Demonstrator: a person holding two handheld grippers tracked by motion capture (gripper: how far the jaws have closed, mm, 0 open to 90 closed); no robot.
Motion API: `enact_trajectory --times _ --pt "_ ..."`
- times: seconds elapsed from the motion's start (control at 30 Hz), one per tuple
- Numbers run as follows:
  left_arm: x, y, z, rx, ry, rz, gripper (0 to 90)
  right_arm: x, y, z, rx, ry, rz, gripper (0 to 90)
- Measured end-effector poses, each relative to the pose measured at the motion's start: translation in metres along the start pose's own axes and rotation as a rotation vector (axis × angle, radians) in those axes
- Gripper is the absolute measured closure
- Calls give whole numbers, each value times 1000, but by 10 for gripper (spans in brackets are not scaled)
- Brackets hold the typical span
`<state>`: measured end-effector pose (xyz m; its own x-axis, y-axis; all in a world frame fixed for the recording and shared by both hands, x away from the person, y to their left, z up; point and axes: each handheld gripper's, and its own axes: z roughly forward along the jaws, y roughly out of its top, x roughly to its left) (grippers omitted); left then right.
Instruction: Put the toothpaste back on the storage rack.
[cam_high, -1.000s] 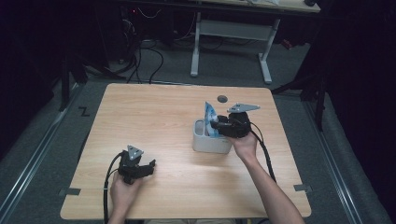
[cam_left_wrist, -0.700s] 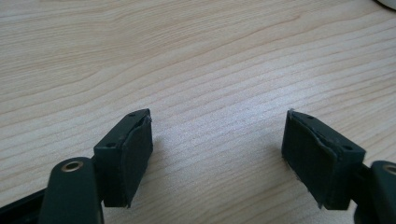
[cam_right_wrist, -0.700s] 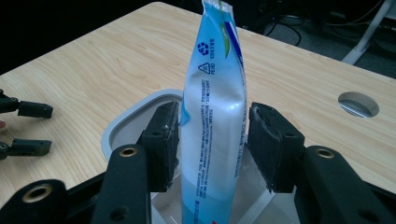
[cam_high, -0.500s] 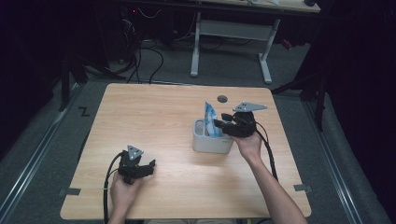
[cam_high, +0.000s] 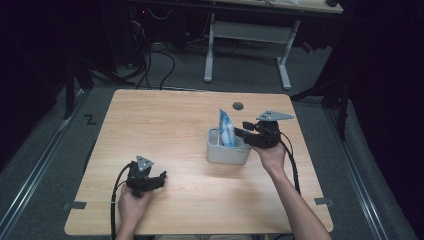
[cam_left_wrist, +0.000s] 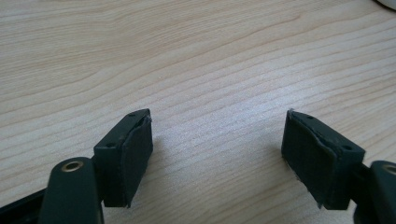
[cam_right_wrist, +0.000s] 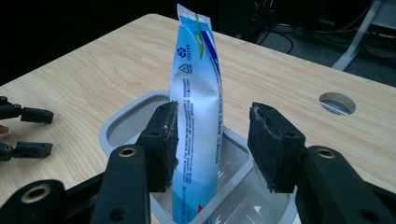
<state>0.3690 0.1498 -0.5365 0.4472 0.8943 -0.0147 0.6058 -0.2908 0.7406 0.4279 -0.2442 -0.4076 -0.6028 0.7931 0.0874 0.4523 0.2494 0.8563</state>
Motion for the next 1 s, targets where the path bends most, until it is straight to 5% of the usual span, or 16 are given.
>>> enact_trajectory --times 1.0 --pt "0 0 0 0 0 -1 252 -18 -14 -25 -55 -12 62 535"
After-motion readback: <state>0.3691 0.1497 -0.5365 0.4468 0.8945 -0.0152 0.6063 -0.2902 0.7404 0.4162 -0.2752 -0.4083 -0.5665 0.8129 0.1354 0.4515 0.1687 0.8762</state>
